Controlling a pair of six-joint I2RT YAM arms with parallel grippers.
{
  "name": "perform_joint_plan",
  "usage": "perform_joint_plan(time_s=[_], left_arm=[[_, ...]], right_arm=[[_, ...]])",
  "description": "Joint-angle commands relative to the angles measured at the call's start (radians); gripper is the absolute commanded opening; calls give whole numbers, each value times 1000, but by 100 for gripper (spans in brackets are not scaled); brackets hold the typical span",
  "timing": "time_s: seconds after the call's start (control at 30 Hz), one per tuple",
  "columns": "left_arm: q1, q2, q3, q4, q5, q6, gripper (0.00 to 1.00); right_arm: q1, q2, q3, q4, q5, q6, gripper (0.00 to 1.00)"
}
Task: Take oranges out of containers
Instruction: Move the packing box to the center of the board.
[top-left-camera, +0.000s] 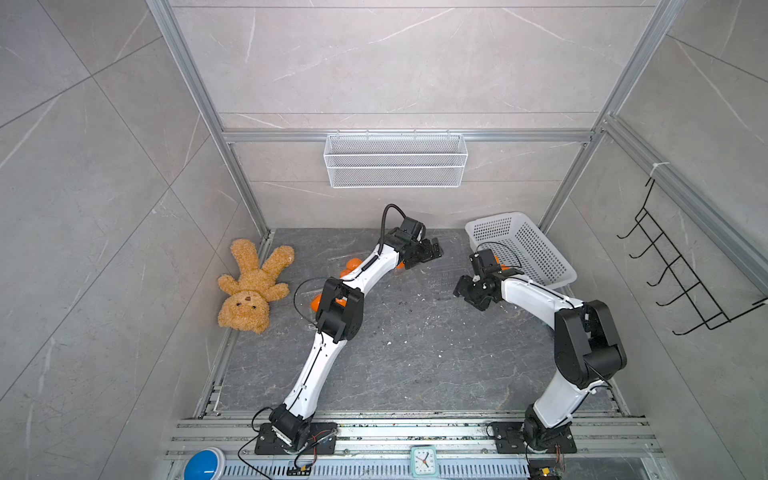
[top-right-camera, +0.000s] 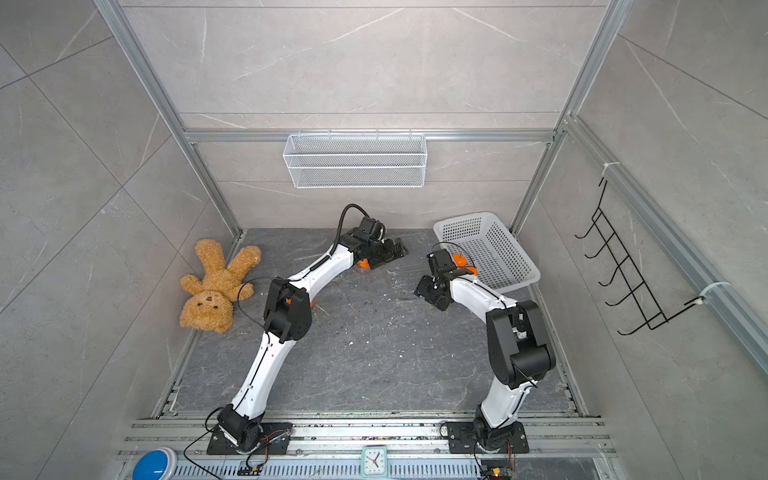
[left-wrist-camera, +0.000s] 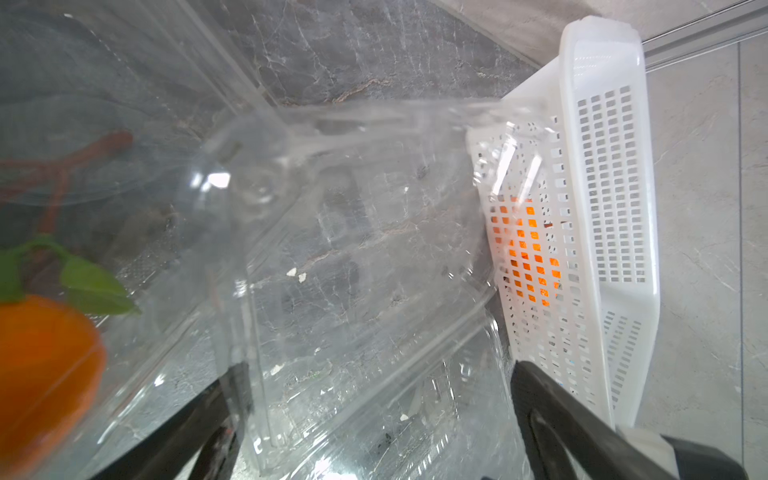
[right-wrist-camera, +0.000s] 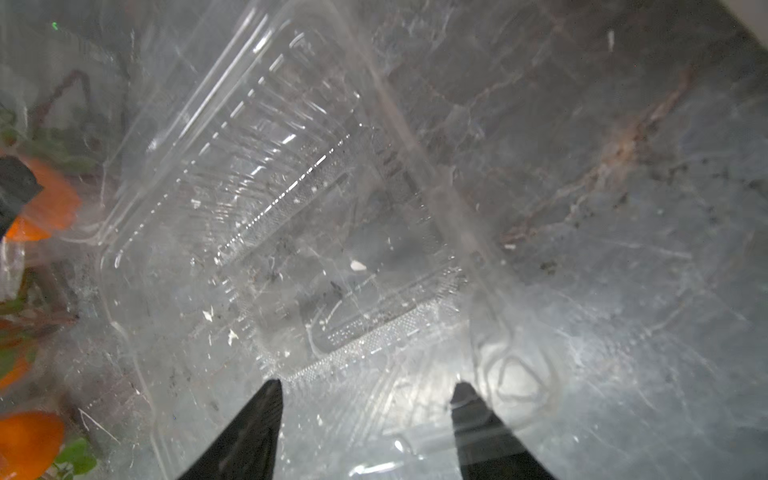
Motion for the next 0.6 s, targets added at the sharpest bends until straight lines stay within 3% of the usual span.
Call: perform_joint_plan(time_s=[0.0,0.3,0.57], left_arm=[[15,-11,57,16,25,-2,100],[78,-63,4,-20,-16,18,100],[101,-38,39,-6,-23,6,100]], right_arm=[[-5,52,87,-16,7,-14,64],[-6,130,150,23,-20,105,62],[-6,94,80,84,-46,205,62]])
